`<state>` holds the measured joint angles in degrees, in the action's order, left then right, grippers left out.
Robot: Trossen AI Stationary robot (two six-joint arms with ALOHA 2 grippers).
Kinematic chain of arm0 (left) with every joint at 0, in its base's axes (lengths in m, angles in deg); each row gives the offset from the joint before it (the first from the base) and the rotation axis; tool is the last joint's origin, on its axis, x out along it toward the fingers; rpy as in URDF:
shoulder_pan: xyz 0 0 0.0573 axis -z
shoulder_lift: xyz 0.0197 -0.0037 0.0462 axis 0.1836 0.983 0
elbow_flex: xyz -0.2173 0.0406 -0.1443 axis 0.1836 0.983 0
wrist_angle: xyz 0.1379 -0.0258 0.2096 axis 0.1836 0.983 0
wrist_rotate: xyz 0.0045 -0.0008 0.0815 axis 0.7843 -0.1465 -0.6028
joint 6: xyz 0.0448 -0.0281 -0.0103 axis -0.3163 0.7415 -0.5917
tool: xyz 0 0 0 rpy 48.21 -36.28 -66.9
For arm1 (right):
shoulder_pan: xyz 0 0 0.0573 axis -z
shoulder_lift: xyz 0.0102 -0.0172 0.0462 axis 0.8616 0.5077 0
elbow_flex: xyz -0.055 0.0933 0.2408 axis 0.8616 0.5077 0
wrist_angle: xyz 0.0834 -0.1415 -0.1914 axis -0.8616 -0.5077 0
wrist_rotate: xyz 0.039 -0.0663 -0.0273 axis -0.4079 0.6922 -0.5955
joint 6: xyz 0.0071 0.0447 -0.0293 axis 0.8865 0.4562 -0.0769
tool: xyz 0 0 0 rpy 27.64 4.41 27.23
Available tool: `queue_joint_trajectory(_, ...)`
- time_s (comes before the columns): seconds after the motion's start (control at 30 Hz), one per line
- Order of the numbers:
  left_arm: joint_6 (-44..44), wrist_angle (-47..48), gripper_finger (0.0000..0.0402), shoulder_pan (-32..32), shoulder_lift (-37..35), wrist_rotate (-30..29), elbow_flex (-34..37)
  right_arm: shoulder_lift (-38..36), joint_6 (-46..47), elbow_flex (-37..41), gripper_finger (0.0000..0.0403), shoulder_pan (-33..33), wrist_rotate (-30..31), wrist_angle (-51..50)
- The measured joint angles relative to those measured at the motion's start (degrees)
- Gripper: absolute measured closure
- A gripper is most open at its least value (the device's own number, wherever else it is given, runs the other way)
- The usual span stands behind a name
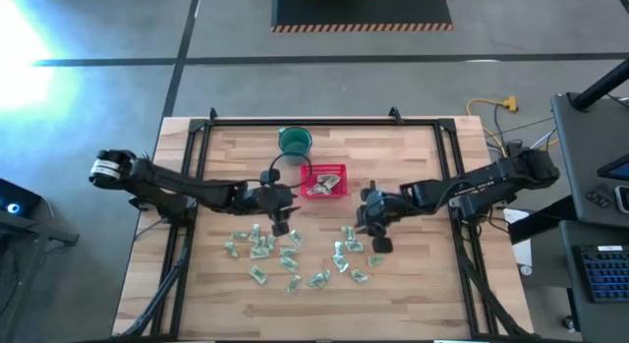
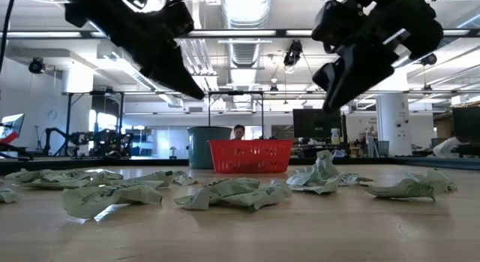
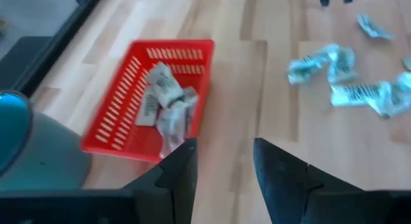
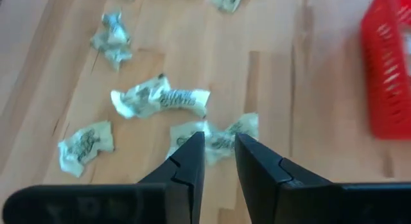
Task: Pick and place items into bin
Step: Put the light green stevia packet into the red bin
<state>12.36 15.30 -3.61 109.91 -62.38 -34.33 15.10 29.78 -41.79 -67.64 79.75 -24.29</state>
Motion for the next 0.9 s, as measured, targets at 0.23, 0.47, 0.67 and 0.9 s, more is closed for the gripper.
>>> queue_joint_trajectory(0.23, 0.01, 0.16, 0.0267, 1.08, 0.02, -0.06, 1.81, 3.54, -2.87, 0.11, 0.0329, -6.23, 6.36, -0.07)
queue_joint_trajectory(0.47, 1.54, 0.18, 0.0267, 1.1, 0.02, -0.13, 2.43, 8.21, -4.72, 0.11, 0.0316, -9.66, 20.1, -0.07)
queue_joint_trajectory(0.67, 2.91, 0.19, 0.0267, 1.1, 0.02, -0.13, 2.57, 11.97, -4.85, 0.11, 0.0287, -9.64, 20.77, 0.22)
queue_joint_trajectory(0.9, 2.9, 0.17, 0.0267, 1.1, 0.02, -0.13, 2.77, 14.83, -5.08, 0.11, 0.0259, -9.53, 20.86, 1.45)
